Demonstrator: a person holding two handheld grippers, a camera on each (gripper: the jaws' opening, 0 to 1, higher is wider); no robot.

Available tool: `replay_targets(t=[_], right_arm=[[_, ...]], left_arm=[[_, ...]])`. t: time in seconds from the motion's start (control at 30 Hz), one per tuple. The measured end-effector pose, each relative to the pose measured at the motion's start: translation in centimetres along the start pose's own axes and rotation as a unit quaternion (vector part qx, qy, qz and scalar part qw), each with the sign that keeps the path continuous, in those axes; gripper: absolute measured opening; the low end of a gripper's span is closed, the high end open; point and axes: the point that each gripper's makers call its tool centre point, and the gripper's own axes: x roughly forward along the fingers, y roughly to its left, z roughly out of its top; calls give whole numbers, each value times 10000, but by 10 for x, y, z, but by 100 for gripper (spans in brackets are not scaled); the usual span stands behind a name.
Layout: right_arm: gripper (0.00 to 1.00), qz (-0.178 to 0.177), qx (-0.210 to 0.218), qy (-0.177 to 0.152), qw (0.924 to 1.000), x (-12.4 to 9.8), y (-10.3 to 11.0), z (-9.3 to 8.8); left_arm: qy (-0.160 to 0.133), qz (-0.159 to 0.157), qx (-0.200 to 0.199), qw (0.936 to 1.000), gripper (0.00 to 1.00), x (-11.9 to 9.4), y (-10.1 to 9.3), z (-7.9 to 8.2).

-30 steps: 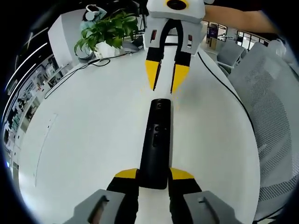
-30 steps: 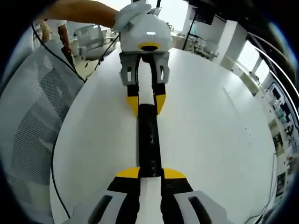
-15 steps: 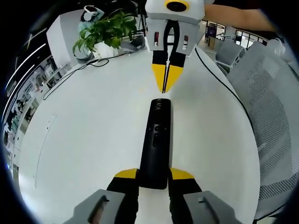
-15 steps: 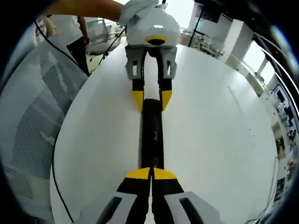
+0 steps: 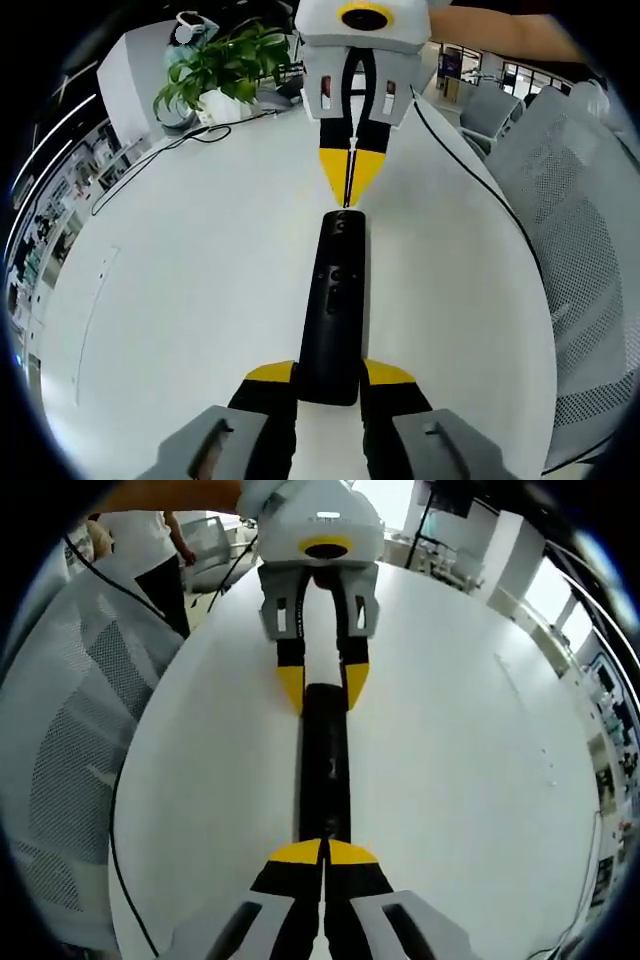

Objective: Press the specified remote control buttons in sequence, fully releasing each button before pressing the next.

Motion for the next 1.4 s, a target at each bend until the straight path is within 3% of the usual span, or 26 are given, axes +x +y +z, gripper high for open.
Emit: replay_targets(t=[0.63, 1.27, 1.4], right_arm=[[0, 260, -156, 561, 9980, 7, 0, -6], [0, 328, -197, 624, 9973, 10, 2, -5], [0, 353, -44, 597, 9976, 10, 1, -5]], left_arm=[[87, -18, 30, 10000, 23, 0, 0, -1], [106, -3, -1, 9999, 23, 0, 0, -1], [97, 2, -16, 10000, 23, -1, 0, -1]])
